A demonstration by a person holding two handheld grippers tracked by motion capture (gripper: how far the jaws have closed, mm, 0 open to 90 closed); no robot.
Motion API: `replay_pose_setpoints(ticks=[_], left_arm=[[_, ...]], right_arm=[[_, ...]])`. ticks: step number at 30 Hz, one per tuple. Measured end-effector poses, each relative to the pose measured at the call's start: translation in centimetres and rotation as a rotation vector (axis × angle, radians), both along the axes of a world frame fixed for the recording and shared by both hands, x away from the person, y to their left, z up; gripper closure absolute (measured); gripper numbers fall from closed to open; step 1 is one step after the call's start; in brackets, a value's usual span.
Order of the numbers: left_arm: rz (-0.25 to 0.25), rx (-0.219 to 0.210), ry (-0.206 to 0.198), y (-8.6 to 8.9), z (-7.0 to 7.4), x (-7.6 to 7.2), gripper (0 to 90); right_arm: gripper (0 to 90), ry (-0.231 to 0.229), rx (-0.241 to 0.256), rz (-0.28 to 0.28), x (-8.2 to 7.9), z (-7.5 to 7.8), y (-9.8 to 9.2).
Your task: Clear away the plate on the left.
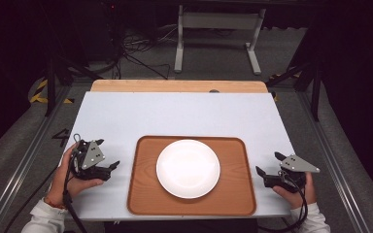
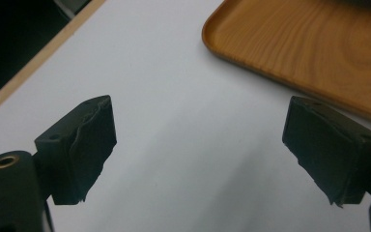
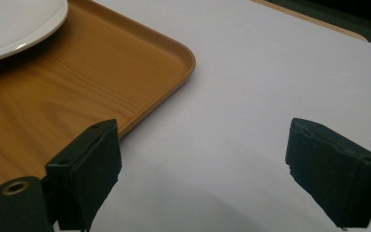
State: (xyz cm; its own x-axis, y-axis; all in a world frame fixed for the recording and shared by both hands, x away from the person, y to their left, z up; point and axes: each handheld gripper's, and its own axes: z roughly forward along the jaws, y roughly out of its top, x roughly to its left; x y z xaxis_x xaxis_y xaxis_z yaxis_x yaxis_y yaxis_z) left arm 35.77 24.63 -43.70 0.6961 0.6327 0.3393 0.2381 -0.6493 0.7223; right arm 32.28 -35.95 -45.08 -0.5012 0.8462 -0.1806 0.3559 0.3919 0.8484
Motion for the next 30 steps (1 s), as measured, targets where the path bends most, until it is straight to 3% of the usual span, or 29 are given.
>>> replay_pose_setpoints(ticks=[5, 7, 19, 30], left_arm=[[0.036, -0.013, 0.042, 1.4, -1.0, -0.1, 12.6], [0.047, -0.019, 0.041, 1.8, -1.3, -0.3, 12.5], [0.104, -0.121, 0.073, 4.3, -2.0, -1.7, 12.1], [0.105, -0.127, 0.073, 4.2, -2.0, -1.7, 12.0]], right_arm=[[13.1, 0.000, 0.000, 0.000, 0.0, 0.0, 0.0], [13.1, -0.001, 0.001, 0.001, 0.0, 0.0, 0.0], [13.1, 0.005, 0.002, 0.004, 0.1, -0.1, 0.1], [13.1, 0.002, 0.003, 0.002, 0.1, 0.0, 0.0]])
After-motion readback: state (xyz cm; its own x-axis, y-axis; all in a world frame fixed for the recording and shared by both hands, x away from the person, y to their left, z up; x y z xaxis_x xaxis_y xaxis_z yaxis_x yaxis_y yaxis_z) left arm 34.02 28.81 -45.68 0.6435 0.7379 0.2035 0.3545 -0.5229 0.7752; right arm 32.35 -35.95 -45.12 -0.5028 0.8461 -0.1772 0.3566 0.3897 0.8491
